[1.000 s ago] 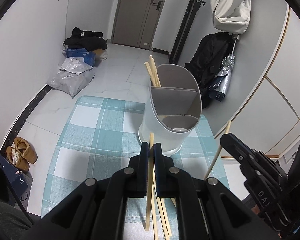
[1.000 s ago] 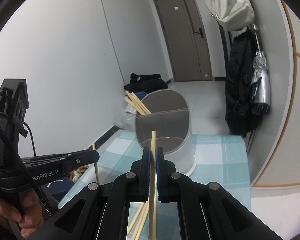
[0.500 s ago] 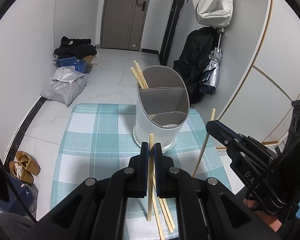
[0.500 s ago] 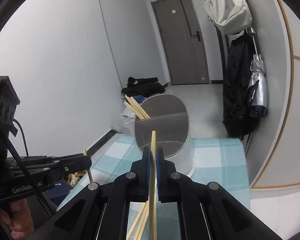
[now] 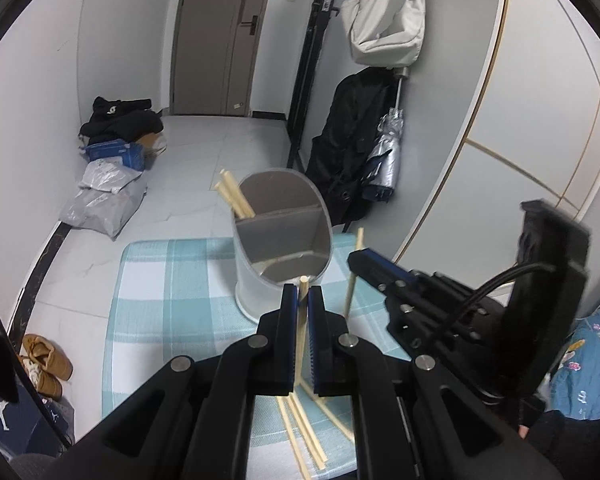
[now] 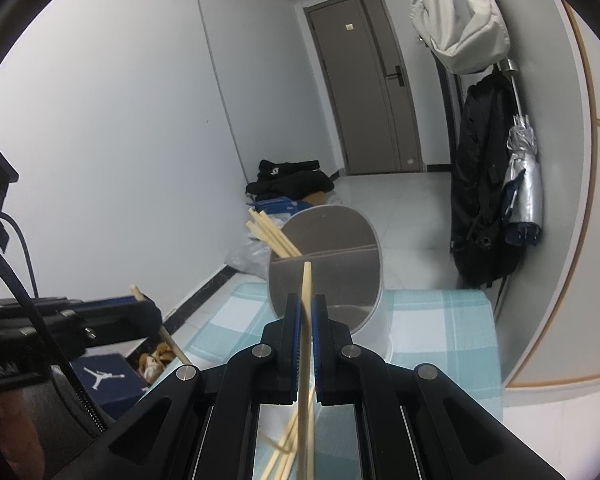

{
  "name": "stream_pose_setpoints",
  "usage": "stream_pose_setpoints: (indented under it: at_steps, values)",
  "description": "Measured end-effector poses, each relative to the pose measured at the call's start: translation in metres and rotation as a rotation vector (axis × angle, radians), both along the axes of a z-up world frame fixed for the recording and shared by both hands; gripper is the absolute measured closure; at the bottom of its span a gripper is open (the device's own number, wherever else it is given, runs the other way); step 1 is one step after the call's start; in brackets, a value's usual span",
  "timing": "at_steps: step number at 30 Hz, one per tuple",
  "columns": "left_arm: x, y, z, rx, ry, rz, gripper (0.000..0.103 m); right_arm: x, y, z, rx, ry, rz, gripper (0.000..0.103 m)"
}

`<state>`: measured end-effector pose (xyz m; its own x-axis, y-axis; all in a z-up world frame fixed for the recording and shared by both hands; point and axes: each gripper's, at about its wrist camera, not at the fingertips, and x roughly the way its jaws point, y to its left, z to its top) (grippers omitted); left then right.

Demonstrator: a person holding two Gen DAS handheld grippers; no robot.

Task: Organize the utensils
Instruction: 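Raise both held chopsticks up over the white utensil holder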

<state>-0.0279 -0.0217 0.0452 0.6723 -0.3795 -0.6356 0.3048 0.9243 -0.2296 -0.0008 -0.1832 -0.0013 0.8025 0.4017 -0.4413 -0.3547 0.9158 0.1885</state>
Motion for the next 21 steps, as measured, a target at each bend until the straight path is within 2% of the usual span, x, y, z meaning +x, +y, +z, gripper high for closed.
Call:
stream_pose_setpoints:
  at_steps: [10,21]
  values:
    - [0.023,-0.004,0.046,-0.097,-0.008,-0.053,0.101,0.016,-0.007,0.041,0.021,-0.061,0.022,0.099]
    - [0.061,-0.004,0.103,-0.106,-0.096,-0.042,0.101,0.048,-0.008,0.116,0.007,-0.17,0.053,0.099]
